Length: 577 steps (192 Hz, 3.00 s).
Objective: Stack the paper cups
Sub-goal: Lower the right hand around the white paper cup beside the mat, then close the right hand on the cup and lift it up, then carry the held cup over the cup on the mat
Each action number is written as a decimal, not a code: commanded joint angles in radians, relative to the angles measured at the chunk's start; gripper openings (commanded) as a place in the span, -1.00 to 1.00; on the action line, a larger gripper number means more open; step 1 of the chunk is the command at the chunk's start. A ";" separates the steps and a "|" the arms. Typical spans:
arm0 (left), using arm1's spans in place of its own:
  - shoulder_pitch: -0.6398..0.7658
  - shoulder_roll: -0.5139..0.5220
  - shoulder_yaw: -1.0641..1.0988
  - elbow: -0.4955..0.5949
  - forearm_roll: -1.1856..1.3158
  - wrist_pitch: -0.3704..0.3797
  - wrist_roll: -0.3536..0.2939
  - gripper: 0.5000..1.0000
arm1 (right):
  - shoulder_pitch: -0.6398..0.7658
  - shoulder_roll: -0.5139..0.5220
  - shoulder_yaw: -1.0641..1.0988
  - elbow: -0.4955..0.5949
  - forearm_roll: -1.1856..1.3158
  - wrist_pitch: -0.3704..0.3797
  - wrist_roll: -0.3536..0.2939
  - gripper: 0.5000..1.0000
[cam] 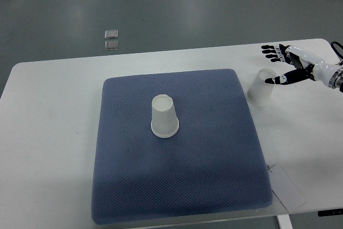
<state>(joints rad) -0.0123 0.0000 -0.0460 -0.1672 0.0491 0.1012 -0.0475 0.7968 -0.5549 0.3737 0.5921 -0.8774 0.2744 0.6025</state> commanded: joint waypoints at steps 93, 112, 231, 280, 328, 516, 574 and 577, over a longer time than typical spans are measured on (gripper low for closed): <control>0.000 0.000 0.000 0.000 0.000 0.000 0.000 1.00 | 0.004 0.039 -0.079 -0.011 -0.170 -0.133 -0.006 0.57; 0.000 0.000 0.000 0.000 0.000 0.000 0.000 1.00 | 0.004 0.046 -0.079 -0.018 -0.169 -0.135 -0.013 0.56; 0.000 0.000 0.000 0.000 0.000 0.000 0.000 1.00 | -0.001 0.069 -0.088 -0.044 -0.166 -0.119 -0.069 0.34; 0.000 0.000 0.000 0.000 0.000 0.000 0.000 1.00 | -0.001 0.086 -0.110 -0.057 -0.167 -0.119 -0.075 0.06; 0.000 0.000 0.000 0.000 0.000 0.000 0.000 1.00 | 0.004 0.093 -0.122 -0.071 -0.167 -0.113 -0.093 -1.00; 0.000 0.000 0.000 0.000 0.000 0.000 0.000 1.00 | 0.585 -0.008 -0.116 0.400 -0.158 0.169 -0.210 -1.00; 0.000 0.000 0.000 0.000 0.000 0.000 0.000 1.00 | 0.605 0.158 -0.121 0.445 -0.164 0.193 -0.282 -1.00; 0.000 0.000 0.000 0.000 0.000 0.000 0.000 1.00 | 0.605 0.159 -0.121 0.445 -0.166 0.193 -0.283 -1.00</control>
<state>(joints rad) -0.0122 0.0000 -0.0460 -0.1672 0.0491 0.1012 -0.0475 1.4036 -0.4232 0.2550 1.0362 -1.0400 0.4670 0.3402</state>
